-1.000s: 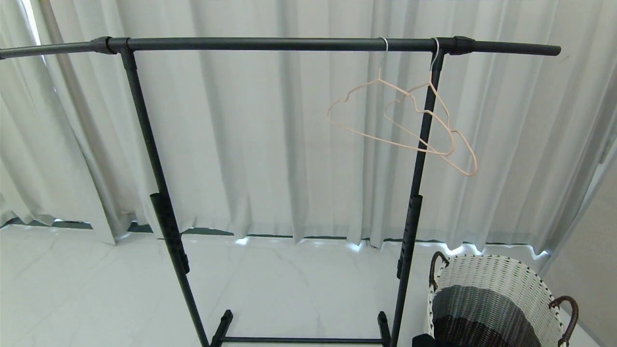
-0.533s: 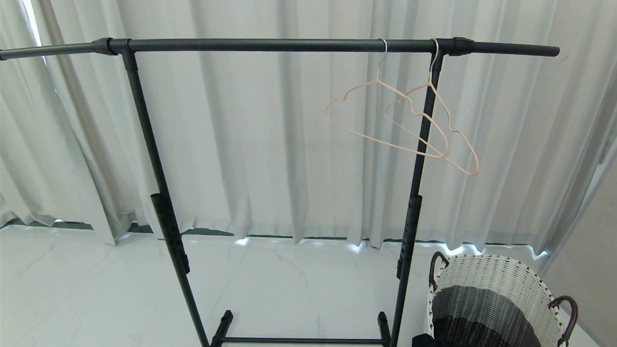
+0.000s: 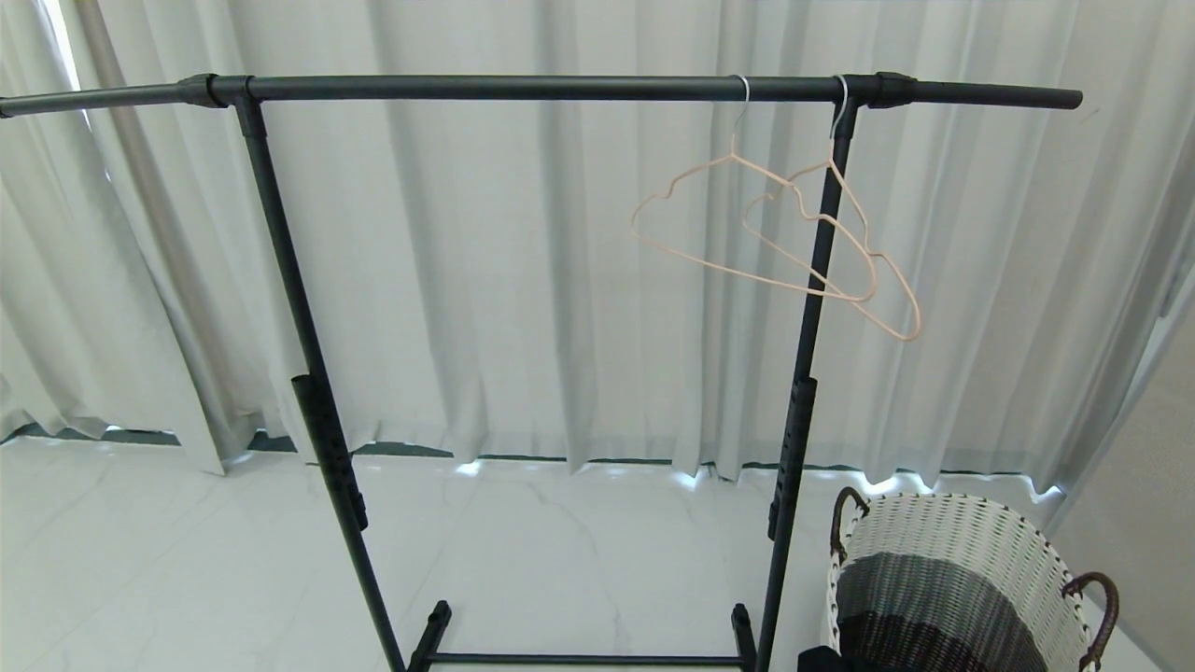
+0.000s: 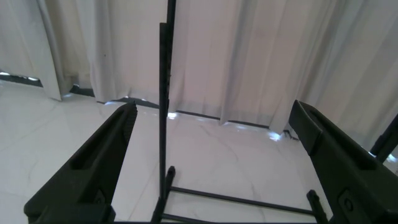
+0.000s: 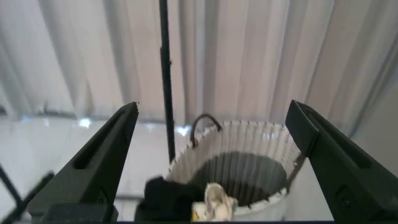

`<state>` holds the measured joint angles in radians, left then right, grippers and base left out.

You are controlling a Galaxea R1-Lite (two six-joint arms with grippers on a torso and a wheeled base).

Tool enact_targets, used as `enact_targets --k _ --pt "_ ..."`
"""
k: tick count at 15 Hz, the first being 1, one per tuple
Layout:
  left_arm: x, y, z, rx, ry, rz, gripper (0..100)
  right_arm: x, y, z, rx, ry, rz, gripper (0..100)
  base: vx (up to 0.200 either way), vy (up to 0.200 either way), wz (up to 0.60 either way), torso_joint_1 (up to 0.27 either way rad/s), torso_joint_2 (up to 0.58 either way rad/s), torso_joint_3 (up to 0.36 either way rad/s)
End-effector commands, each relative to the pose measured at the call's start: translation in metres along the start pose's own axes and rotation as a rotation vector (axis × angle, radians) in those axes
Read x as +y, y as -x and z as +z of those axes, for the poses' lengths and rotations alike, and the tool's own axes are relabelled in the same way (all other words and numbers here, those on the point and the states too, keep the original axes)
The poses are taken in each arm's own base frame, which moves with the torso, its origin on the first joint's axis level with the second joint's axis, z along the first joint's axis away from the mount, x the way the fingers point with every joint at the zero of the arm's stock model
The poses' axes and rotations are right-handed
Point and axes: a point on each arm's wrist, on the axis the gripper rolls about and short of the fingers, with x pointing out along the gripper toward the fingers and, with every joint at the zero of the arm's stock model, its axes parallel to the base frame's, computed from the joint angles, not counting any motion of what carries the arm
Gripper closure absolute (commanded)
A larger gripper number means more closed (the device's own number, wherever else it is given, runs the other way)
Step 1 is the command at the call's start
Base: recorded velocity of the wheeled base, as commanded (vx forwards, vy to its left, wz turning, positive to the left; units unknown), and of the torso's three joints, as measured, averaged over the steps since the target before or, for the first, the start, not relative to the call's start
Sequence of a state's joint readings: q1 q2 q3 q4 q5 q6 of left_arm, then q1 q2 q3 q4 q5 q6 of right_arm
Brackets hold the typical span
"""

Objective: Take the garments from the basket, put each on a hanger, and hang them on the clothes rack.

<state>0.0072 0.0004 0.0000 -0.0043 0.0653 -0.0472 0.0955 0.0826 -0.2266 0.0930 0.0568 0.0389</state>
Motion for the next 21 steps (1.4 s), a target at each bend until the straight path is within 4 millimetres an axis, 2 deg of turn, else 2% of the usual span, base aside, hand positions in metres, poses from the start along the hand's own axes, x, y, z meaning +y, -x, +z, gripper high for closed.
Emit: enact_targets --k 1,3,4,7,9,12,15,21 --pt "0.0 0.0 0.0 0.001 0.0 0.001 0 -0.001 -0.054 0.044 0.389 0.165 0.066 0 0.0 0.0 0.0 0.0 0.0 0.0" --pt "0.0 0.0 0.0 0.001 0.0 0.001 0 -0.003 -0.103 0.037 0.628 0.323 0.113 0 0.0 0.0 0.0 0.0 0.0 0.0" --pt "0.0 0.0 0.0 0.001 0.0 0.001 0 -0.005 -0.119 0.03 0.719 0.406 0.143 0 0.0 0.0 0.0 0.0 0.0 0.0" --pt "0.0 0.0 0.0 0.001 0.0 0.001 0 -0.019 -0.148 0.0 0.974 0.696 0.247 0 0.0 0.0 0.0 0.0 0.0 0.0" --pt "0.0 0.0 0.0 0.001 0.0 0.001 0 -0.026 -0.161 -0.023 1.086 0.746 0.315 0 0.0 0.0 0.0 0.0 0.0 0.0" --pt "0.0 0.0 0.0 0.001 0.0 0.001 0 -0.034 -0.185 -0.066 1.104 0.809 0.36 0 0.0 0.0 0.0 0.0 0.0 0.0" --pt "0.0 0.0 0.0 0.001 0.0 0.001 0 -0.04 -0.208 -0.1 1.128 0.866 0.424 0 0.0 0.0 0.0 0.0 0.0 0.0" --pt "0.0 0.0 0.0 0.001 0.0 0.001 0 -0.045 -0.234 -0.134 1.133 0.9 0.462 0 0.0 0.0 0.0 0.0 0.0 0.0"
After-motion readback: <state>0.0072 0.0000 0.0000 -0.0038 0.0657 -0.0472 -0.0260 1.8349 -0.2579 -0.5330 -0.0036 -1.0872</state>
